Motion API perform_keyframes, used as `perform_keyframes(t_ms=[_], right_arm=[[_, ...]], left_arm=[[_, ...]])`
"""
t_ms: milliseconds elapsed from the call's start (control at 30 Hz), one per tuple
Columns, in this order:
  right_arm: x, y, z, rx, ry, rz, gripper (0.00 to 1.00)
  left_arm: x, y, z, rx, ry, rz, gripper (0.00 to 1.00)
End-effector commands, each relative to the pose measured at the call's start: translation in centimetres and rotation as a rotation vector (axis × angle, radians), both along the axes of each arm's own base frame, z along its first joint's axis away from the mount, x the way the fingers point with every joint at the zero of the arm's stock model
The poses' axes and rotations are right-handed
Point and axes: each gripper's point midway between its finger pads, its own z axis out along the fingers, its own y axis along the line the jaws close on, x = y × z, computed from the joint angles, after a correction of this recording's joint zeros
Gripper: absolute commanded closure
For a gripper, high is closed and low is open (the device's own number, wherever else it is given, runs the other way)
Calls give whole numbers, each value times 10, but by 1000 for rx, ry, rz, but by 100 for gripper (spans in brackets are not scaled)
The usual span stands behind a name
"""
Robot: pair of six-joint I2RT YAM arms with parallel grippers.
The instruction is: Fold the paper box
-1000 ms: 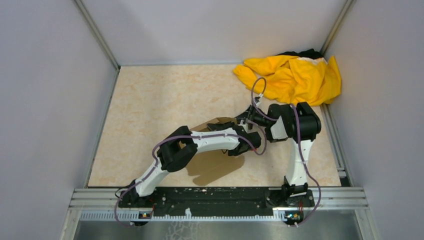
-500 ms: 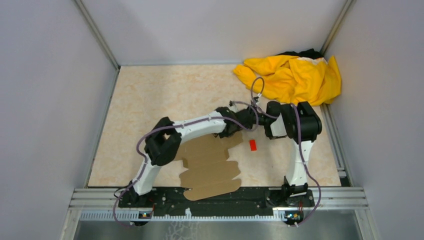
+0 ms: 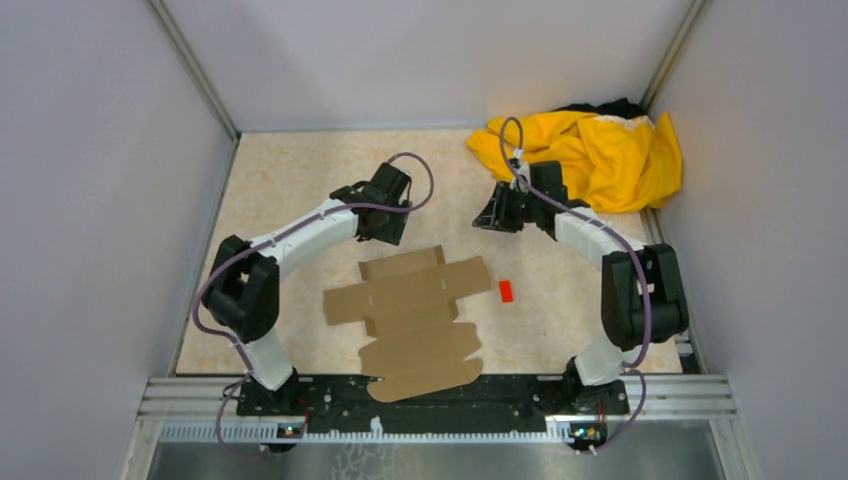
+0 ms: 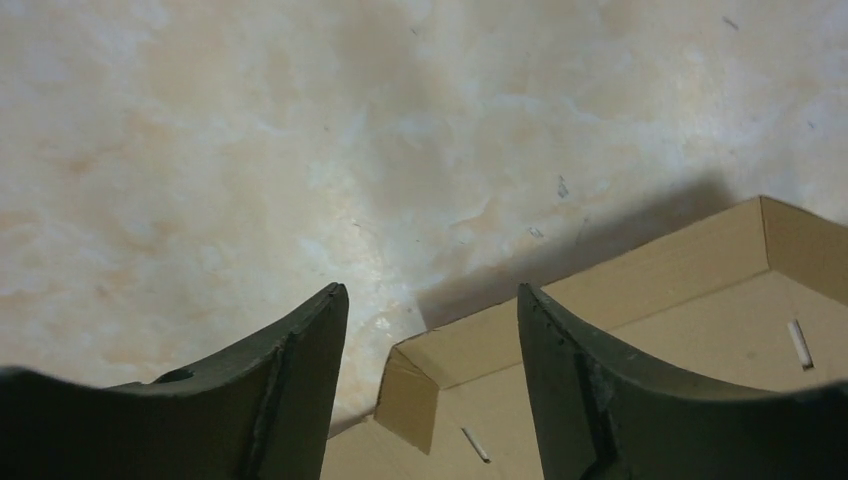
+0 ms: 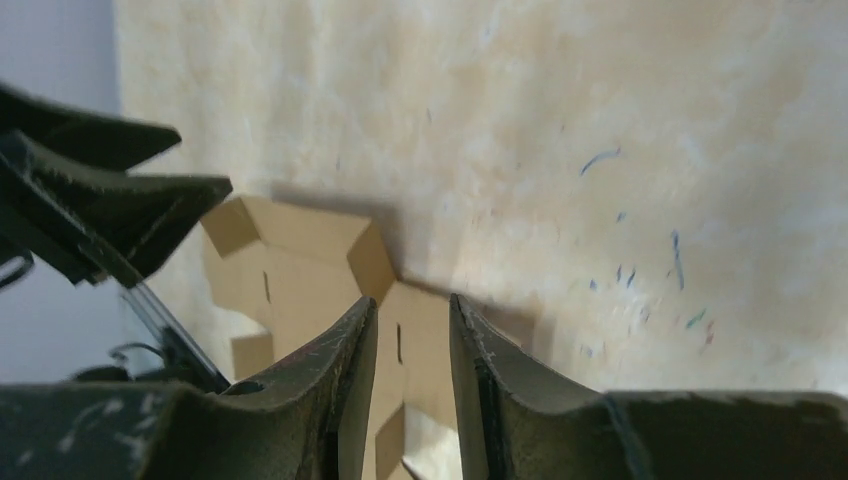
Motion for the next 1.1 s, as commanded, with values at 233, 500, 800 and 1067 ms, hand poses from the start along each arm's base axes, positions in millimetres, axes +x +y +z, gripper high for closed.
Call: perform_keyframes(t_ms=[233,500,800,1067], right_arm=[[-148,48,-34,-394,-10,225,67],[-162,46,-45,-540,-82,134,67],[-147,55,-59,-579,-99,141,66],[-147,63,-58,-549,-97,153,66]], left_arm=[[-7,-21,-2,-427,26,-84,2],[0,-2,-4,-496,27,2,1],[-2,1,-7,-507,34,8,1],[-2,4,-3,-504,23,14,1]])
